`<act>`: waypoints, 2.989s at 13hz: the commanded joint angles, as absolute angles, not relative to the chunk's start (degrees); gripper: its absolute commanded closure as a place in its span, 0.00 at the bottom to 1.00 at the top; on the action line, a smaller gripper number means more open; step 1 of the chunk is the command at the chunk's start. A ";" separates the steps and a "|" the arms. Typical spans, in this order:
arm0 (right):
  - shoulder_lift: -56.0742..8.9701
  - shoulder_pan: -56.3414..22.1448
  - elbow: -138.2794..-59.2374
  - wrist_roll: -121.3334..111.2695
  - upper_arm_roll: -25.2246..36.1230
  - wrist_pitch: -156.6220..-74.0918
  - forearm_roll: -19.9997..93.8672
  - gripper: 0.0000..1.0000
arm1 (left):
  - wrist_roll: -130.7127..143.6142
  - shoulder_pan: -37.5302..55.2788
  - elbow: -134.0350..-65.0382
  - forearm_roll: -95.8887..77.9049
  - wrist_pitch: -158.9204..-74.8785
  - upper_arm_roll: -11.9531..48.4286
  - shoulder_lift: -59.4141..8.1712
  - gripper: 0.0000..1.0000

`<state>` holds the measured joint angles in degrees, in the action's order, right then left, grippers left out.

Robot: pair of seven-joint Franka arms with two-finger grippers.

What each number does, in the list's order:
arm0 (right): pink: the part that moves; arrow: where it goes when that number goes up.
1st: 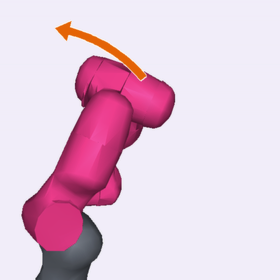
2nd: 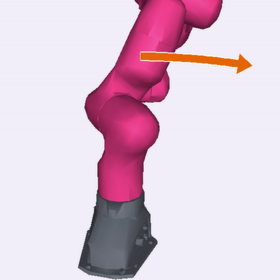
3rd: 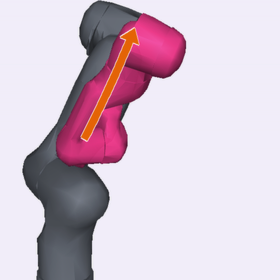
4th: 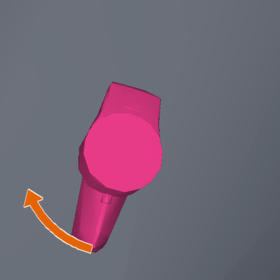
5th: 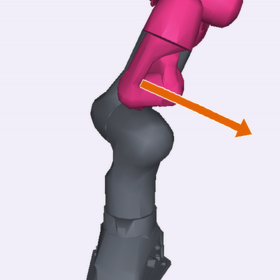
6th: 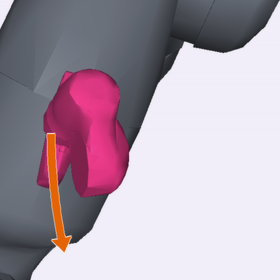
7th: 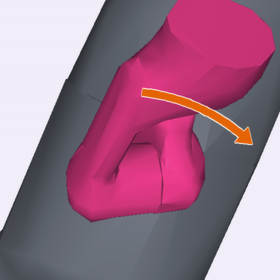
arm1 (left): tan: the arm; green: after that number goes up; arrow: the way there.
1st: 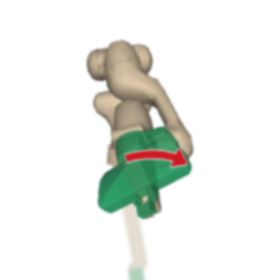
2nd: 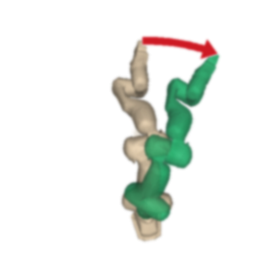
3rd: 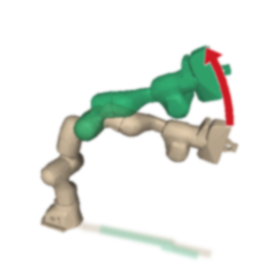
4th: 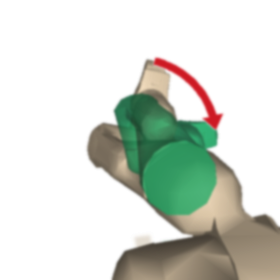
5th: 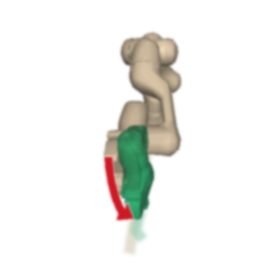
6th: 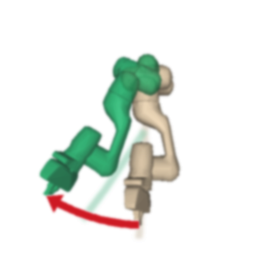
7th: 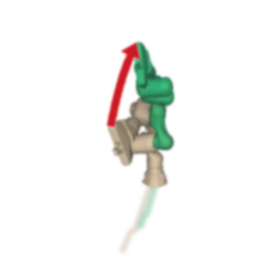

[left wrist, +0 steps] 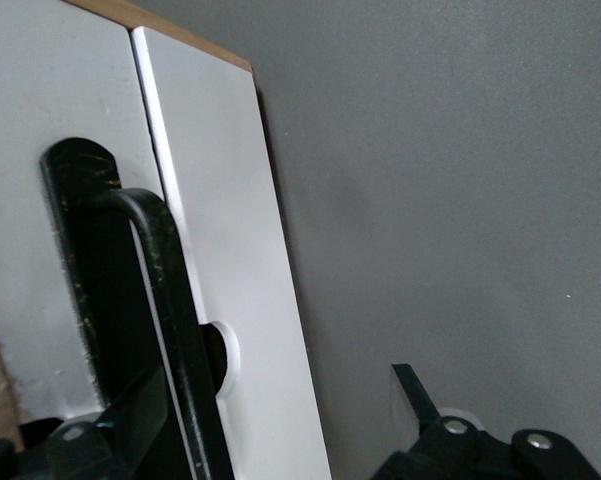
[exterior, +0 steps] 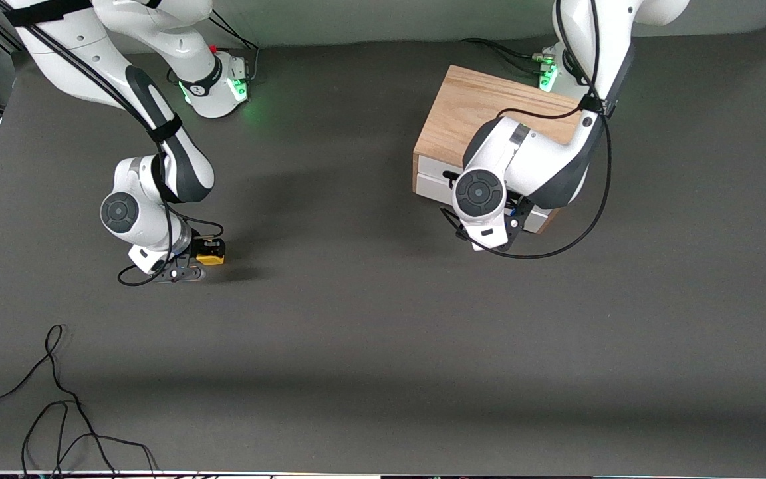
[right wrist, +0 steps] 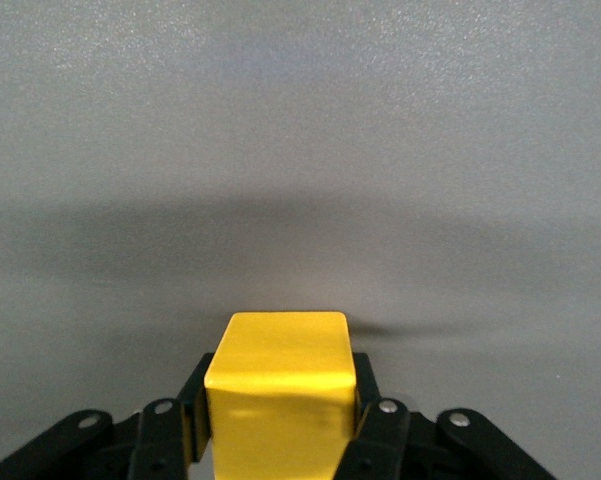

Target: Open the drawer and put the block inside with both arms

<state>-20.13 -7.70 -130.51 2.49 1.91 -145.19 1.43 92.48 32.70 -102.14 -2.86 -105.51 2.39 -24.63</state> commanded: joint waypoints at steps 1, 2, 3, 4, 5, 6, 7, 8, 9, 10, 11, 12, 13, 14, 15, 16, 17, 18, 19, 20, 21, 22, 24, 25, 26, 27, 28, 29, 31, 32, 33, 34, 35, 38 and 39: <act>-20.04 -8.17 -130.61 2.64 2.20 -145.81 2.37 0.61 | 93.25 33.49 -102.57 -2.11 -106.43 2.02 -24.78 0.00; -20.04 -8.17 -130.43 2.72 2.20 -145.72 2.37 0.61 | 93.25 33.49 -102.48 -2.11 -106.52 2.02 -24.96 0.00; -19.87 -8.26 -130.34 3.07 2.02 -145.46 2.37 0.61 | 93.25 33.49 -102.31 -2.11 -106.78 2.02 -24.96 0.00; -19.69 -8.35 -130.34 3.42 1.85 -145.37 2.37 0.61 | 93.34 33.49 -102.22 -2.11 -107.22 2.02 -24.96 0.00; -19.69 -8.78 -130.25 3.51 1.76 -145.37 2.37 0.61 | 93.34 33.49 -101.96 -2.11 -107.40 2.02 -25.05 0.00; -19.51 -9.49 -130.17 3.60 1.84 -145.37 2.46 0.61 | 93.34 33.49 -101.87 -2.11 -108.27 2.02 -25.22 0.00; -19.34 -9.49 -130.08 3.78 1.85 -145.37 2.46 0.62 | 93.51 33.49 -101.78 -2.11 -108.89 2.02 -25.22 0.00; -19.34 -9.58 -129.73 4.48 1.85 -145.28 2.46 0.62 | 93.60 33.40 -101.52 -2.11 -108.90 2.02 -25.31 0.00; -19.16 -9.58 -129.55 4.48 1.85 -145.28 2.46 0.62 | 93.60 33.40 -101.25 -2.11 -108.90 2.02 -25.49 0.00; -19.07 -9.67 -129.12 4.57 1.85 -144.07 2.46 0.63 | 93.60 33.40 -100.99 -2.11 -108.98 2.02 -25.75 0.00; -19.07 -9.67 -127.81 4.57 1.85 -141.01 2.46 0.63 | 93.69 33.40 -100.38 -2.11 -108.98 2.02 -26.10 0.00; -19.07 -9.58 -126.14 4.48 1.85 -138.19 2.46 0.63 | 93.69 33.40 -99.76 -2.11 -109.51 2.02 -26.63 0.00; -19.07 -9.58 -125.25 4.48 1.93 -136.86 2.46 0.63 | 93.69 33.31 -99.67 -2.20 -110.47 2.02 -26.63 0.00; -18.99 -9.58 -124.81 4.48 1.93 -136.24 2.46 0.63 | 93.69 33.31 -99.49 -2.11 -111.61 1.93 -26.63 0.00; -18.98 -9.58 -124.80 4.48 1.93 -135.97 2.46 0.63 | 93.69 33.22 -99.32 -2.11 -112.40 2.02 -26.72 0.00; -18.81 -9.58 -124.80 4.40 1.93 -135.97 2.46 0.63 | 93.69 33.22 -98.62 -2.20 -112.67 1.93 -26.72 0.00; -18.81 -9.58 -124.80 4.48 1.93 -135.88 2.46 0.63 | 93.69 33.05 -97.74 -2.20 -112.68 1.93 -26.89 0.00; -18.63 -9.58 -124.80 4.48 1.93 -135.88 2.46 0.63 | 93.69 32.96 -96.69 -2.20 -112.68 1.85 -27.24 0.00; -18.46 -9.58 -124.80 4.48 1.93 -135.88 2.46 0.63 | 93.60 32.96 -95.81 -2.20 -112.68 1.85 -27.59 0.00; -18.37 -9.58 -124.80 4.48 1.93 -135.88 2.46 0.64 | 93.69 32.96 -95.10 -2.20 -112.68 1.76 -28.03 0.00; -18.20 -9.58 -124.80 4.57 1.93 -135.70 2.46 0.64 | 93.69 32.87 -93.97 -2.20 -112.68 1.76 -28.73 0.00; -18.19 -9.58 -124.63 4.48 1.93 -134.92 2.46 0.64 | 93.69 32.87 -92.74 -2.20 -112.68 1.76 -29.78 0.00; -18.02 -9.58 -123.84 4.57 1.93 -133.69 2.46 0.64 | 93.69 32.87 -91.93 -2.20 -112.67 1.76 -30.76 0.00; -17.93 -9.67 -123.40 4.57 1.93 -132.90 2.46 0.64 | 93.69 32.87 -91.85 -2.20 -112.68 1.76 -30.85 0.00; -17.15 -9.67 -122.70 4.57 1.93 -131.76 2.46 0.64 | 93.69 32.87 -91.50 -2.28 -112.68 1.76 -31.02 0.00; -16.18 -9.67 -121.04 4.66 1.85 -129.14 2.46 0.65 | 93.69 32.87 -90.97 -2.29 -112.59 1.76 -31.20 0.00; -15.65 -9.67 -118.50 4.57 1.85 -125.28 2.46 0.65 | 93.69 32.87 -90.97 -2.29 -112.50 1.76 -31.20 0.00; -14.95 -9.67 -116.04 4.57 1.85 -122.03 2.46 0.65 | 93.69 32.87 -90.71 -2.29 -111.63 1.76 -31.11 0.00; -14.07 -9.67 -111.56 4.57 1.85 -117.18 2.46 0.65 | 93.43 32.70 -90.44 -2.20 -110.84 1.67 -30.59 0.00; -13.98 -9.67 -108.92 4.57 1.85 -113.85 2.46 0.65 | 93.43 32.52 -89.40 -2.28 -108.83 1.67 -30.59 0.00; -13.89 -9.67 -105.42 4.14 1.93 -109.29 2.46 0.65 | 93.60 32.52 -88.08 -2.29 -105.59 1.58 -30.59 0.00; -13.10 -9.58 -102.42 3.78 1.93 -106.03 2.55 0.65 | 93.69 32.43 -87.81 -2.29 -103.03 1.58 -30.59 0.00; -12.66 -9.58 -99.09 3.69 2.02 -102.95 2.55 0.65 | 93.69 32.34 -88.06 -2.46 -101.44 1.67 -30.59 0.00; -11.61 -9.58 -90.37 3.60 2.28 -94.23 4.47 0.65 | 93.78 32.52 -88.77 -2.81 -101.15 1.67 -31.20 0.00; -10.56 -9.58 -89.74 3.52 2.37 -94.22 5.09 0.65 | 93.78 32.52 -88.68 -2.90 -101.42 1.67 -31.64 0.00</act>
